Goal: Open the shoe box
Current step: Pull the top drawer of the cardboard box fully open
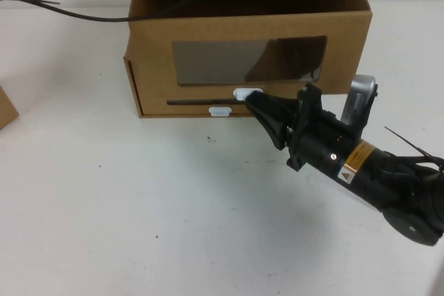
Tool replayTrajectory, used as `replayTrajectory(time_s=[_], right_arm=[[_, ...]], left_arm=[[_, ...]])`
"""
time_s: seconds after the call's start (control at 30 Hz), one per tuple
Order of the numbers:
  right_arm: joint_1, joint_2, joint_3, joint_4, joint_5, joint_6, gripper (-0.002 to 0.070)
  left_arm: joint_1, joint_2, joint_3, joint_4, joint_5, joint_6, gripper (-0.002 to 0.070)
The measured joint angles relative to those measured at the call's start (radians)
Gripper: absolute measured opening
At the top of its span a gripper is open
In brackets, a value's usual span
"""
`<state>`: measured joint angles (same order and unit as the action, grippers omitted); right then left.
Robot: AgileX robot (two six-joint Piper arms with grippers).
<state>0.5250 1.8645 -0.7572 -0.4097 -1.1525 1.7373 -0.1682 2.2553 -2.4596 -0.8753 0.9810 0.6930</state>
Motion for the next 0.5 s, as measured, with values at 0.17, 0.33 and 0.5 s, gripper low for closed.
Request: replayTrajectory(time_s=[0.17,0.33,0.5], right_arm=[[0.000,-0.016,0.020,-0.046,-0.002,0.026,-0.0001],[-0.001,-0.017,0.032,-0.085,-0.008,0.054,-0.0001],[-0.001,-0.024,0.070,-0.092,-0.019,0.072,-0.0001]], left_arm=[[0.000,0.000,0.000,0.000,0.000,-0.004,-0.0006],[0.000,-0.002,0.000,0.000,0.000,-0.004,-0.0006],[0.000,-0.002,0.000,0.000,0.000,-0.004,-0.0006]])
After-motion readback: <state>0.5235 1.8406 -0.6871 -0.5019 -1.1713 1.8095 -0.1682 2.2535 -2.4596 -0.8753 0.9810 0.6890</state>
